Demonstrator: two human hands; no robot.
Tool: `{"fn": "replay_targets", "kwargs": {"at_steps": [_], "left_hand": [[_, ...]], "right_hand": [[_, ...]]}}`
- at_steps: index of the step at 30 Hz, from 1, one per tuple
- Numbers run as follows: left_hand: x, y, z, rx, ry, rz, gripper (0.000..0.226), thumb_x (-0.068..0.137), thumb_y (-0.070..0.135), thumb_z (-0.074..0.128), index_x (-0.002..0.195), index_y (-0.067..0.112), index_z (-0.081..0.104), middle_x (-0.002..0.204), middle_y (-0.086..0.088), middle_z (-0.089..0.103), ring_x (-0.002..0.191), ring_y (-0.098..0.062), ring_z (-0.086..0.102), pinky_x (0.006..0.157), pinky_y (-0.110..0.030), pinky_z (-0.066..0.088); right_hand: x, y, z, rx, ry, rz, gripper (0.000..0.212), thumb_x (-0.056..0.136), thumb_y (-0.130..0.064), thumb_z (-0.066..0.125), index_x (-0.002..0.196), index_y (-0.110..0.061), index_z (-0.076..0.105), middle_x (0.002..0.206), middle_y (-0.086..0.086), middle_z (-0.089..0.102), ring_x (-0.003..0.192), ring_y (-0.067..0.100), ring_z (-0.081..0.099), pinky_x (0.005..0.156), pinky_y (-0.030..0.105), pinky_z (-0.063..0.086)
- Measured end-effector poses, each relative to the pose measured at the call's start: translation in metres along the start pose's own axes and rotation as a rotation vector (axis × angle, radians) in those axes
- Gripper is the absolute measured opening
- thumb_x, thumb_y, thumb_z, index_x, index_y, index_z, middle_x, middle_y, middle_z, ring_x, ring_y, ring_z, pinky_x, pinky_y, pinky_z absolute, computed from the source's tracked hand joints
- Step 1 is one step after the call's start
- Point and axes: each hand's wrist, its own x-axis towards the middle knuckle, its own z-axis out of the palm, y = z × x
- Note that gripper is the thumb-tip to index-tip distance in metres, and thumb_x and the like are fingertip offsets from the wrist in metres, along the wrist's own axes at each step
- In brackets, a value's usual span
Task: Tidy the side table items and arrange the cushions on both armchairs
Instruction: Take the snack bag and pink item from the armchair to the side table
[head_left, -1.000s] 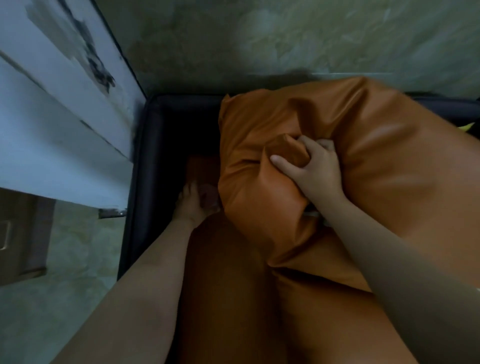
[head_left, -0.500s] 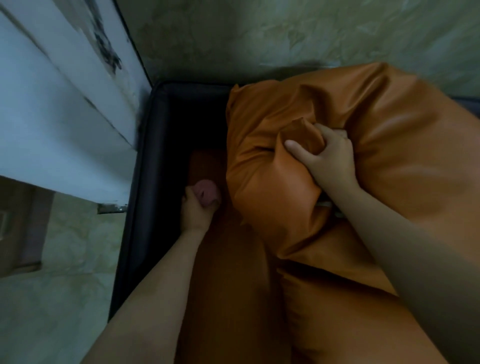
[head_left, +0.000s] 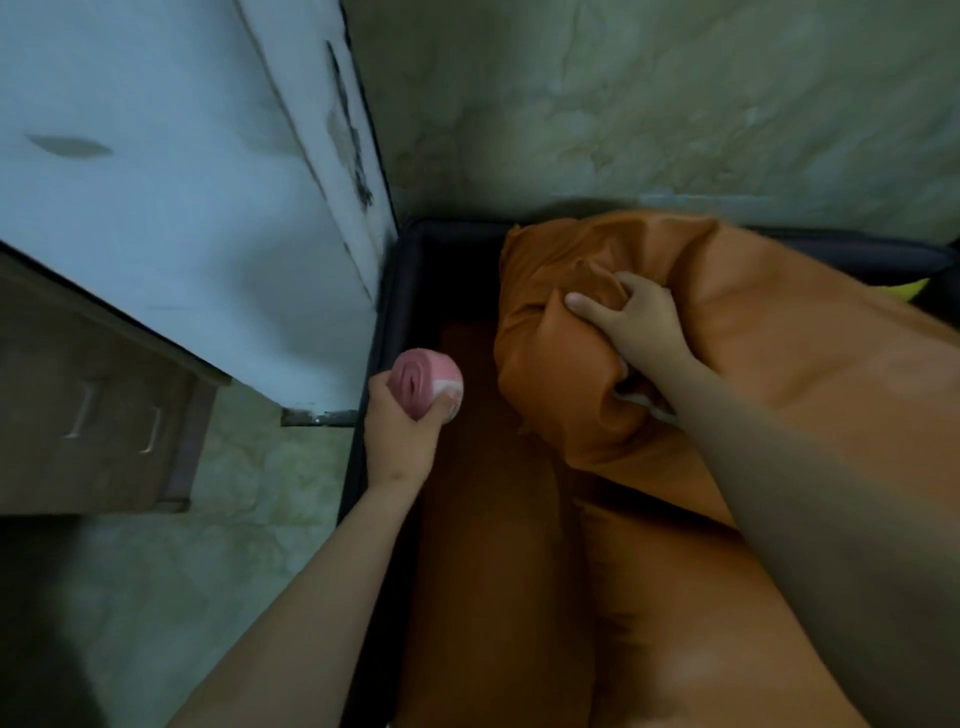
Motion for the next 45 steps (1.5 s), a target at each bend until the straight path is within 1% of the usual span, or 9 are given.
{"fn": "replay_targets", "kwargs": {"at_steps": [5,9,14,18,21,24,29,37,45], "left_hand": [[-0.031,0.012,-0.056,0.031,-0.005,0.041,0.059,0.079,0.027,0.075,0.125,0.014,0.042,0.122,-0.004,0.055,0.107,-0.019,0.056,0.082,-0.024,0.046],[-0.041,0.016,-0.089,0.045,0.036,0.040,0.059,0.079,0.030,0.076,0.123,0.012,0.041,0.121,-0.005,0.055,0.105,-0.021,0.056,0.084,-0.029,0.048],[-0.049,0.018,-0.116,0.059,0.041,0.082,0.059,0.079,0.034,0.075,0.121,0.010,0.041,0.115,-0.003,0.053,0.101,-0.019,0.055,0.083,-0.031,0.048],[-0.058,0.013,-0.126,0.092,0.027,0.084,0.061,0.078,0.035,0.075,0.122,0.010,0.042,0.118,-0.007,0.055,0.104,-0.023,0.057,0.080,-0.028,0.046],[-0.064,0.018,-0.129,0.132,-0.003,0.116,0.063,0.077,0.036,0.076,0.124,0.009,0.042,0.121,-0.009,0.055,0.107,-0.026,0.057,0.080,-0.028,0.044],[-0.064,0.030,-0.129,0.176,-0.025,0.169,0.064,0.077,0.038,0.075,0.125,0.009,0.042,0.123,-0.010,0.055,0.107,-0.028,0.057,0.079,-0.029,0.044],[-0.063,0.071,-0.118,0.226,-0.056,0.270,0.066,0.076,0.041,0.075,0.125,0.010,0.042,0.125,-0.012,0.054,0.109,-0.032,0.056,0.087,-0.040,0.050],[-0.099,0.155,-0.046,0.280,-0.165,0.490,0.066,0.073,0.038,0.077,0.124,0.013,0.044,0.121,-0.009,0.056,0.107,-0.031,0.057,0.084,-0.034,0.046],[-0.194,0.223,0.080,0.221,-0.306,0.644,0.065,0.072,0.031,0.079,0.122,0.008,0.045,0.119,-0.010,0.055,0.107,-0.026,0.054,0.081,-0.029,0.042]], "right_hand": [[-0.022,-0.039,-0.006,-0.272,-0.044,-0.016,0.079,0.072,-0.077,0.054,0.121,-0.015,0.057,0.114,0.004,0.065,0.114,0.026,0.052,0.104,0.037,0.029],[-0.043,-0.084,0.008,-0.491,-0.086,-0.158,0.048,0.081,-0.064,0.057,0.100,-0.020,0.055,0.094,0.003,0.064,0.104,0.024,0.054,0.099,0.040,0.024],[-0.088,-0.106,0.049,-0.390,-0.127,-0.199,0.024,0.083,-0.034,0.066,0.087,-0.017,0.049,0.091,0.009,0.058,0.108,0.029,0.049,0.110,0.046,0.017],[-0.134,-0.101,0.082,-0.447,-0.343,-0.248,0.027,0.083,-0.028,0.063,0.106,-0.016,0.056,0.112,0.009,0.057,0.120,0.026,0.044,0.115,0.045,0.001],[-0.155,-0.100,0.092,-0.468,-0.462,-0.313,0.052,0.082,-0.029,0.067,0.130,-0.022,0.048,0.141,0.002,0.043,0.138,0.019,0.027,0.116,0.046,-0.003],[-0.158,-0.108,0.082,-0.446,-0.388,-0.363,0.073,0.079,-0.032,0.071,0.142,-0.025,0.035,0.153,-0.002,0.028,0.144,0.015,0.015,0.117,0.040,0.001],[-0.152,-0.110,0.029,-0.602,-0.254,-0.361,0.086,0.079,-0.044,0.068,0.149,-0.027,0.021,0.158,-0.005,0.016,0.146,0.014,0.003,0.117,0.037,-0.005],[-0.173,-0.068,-0.098,-0.695,-0.029,-0.217,0.095,0.077,-0.052,0.068,0.151,-0.028,0.013,0.160,-0.006,0.009,0.147,0.016,-0.004,0.118,0.039,-0.007],[-0.229,0.028,-0.250,-0.721,0.094,-0.081,0.095,0.079,-0.058,0.063,0.151,-0.028,0.009,0.160,-0.006,0.006,0.147,0.016,-0.007,0.118,0.037,-0.007]]}}
